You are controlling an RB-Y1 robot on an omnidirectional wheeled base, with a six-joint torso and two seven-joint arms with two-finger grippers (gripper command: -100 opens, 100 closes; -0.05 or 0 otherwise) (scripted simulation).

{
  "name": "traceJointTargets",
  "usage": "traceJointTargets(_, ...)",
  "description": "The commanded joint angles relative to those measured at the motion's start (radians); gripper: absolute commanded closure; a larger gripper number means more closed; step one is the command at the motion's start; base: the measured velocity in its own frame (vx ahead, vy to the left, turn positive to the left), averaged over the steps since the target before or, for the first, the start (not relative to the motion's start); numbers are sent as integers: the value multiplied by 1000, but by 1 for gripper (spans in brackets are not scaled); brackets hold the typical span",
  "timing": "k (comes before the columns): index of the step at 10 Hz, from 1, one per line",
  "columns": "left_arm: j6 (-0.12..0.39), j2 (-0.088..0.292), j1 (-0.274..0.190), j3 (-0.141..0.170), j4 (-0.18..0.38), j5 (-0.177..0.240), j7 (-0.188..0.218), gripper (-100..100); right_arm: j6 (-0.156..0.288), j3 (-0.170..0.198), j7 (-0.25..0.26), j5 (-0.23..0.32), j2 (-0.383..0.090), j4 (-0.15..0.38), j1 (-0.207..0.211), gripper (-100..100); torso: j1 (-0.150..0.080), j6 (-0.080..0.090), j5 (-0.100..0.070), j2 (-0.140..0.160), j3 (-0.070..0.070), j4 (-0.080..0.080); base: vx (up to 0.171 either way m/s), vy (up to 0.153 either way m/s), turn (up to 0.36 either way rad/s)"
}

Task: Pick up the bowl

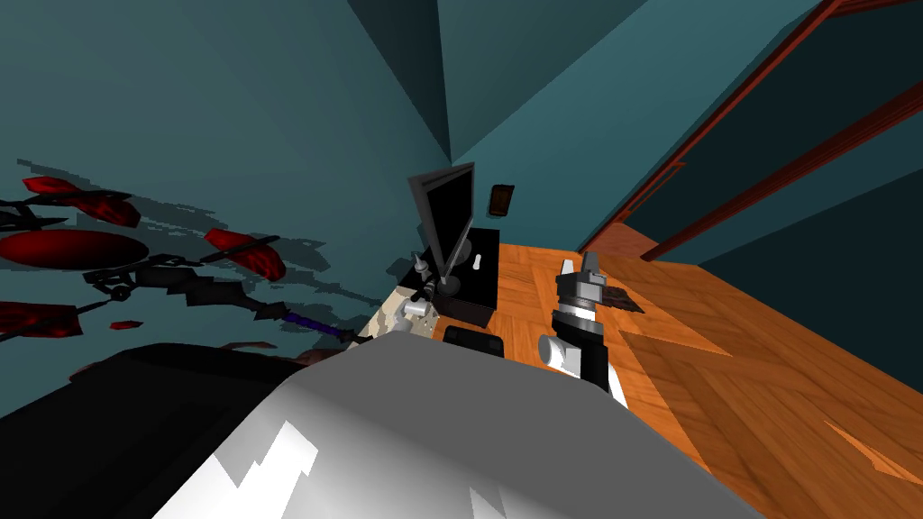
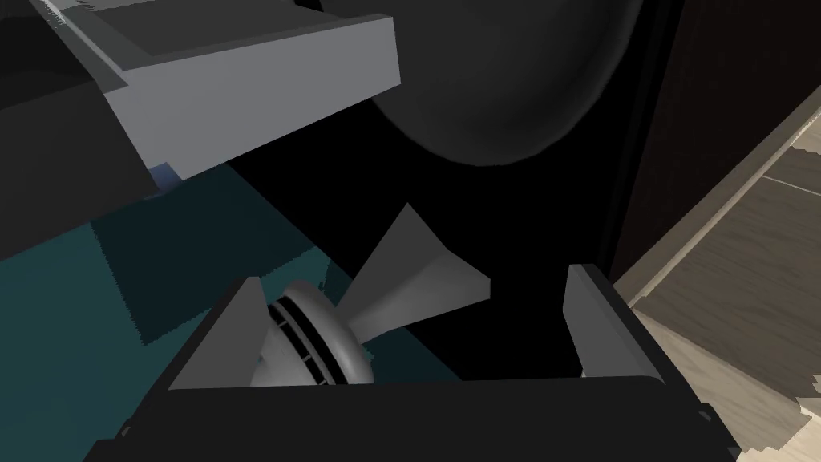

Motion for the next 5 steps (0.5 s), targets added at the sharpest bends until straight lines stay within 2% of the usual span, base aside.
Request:
traceJointTargets(1, 47, -18, -20, 13, 37, 7, -1, -100, 0, 0, 0, 0, 0, 0, 0, 0, 0, 0, 0, 0, 0, 0, 49, -18, 20)
traceJointTargets(5, 139, -65, -64, 39, 120, 33, -4, -100, 0, 0, 0, 0, 0, 0, 0, 0, 0, 0, 0, -1, 0, 0, 53, -11, 9)
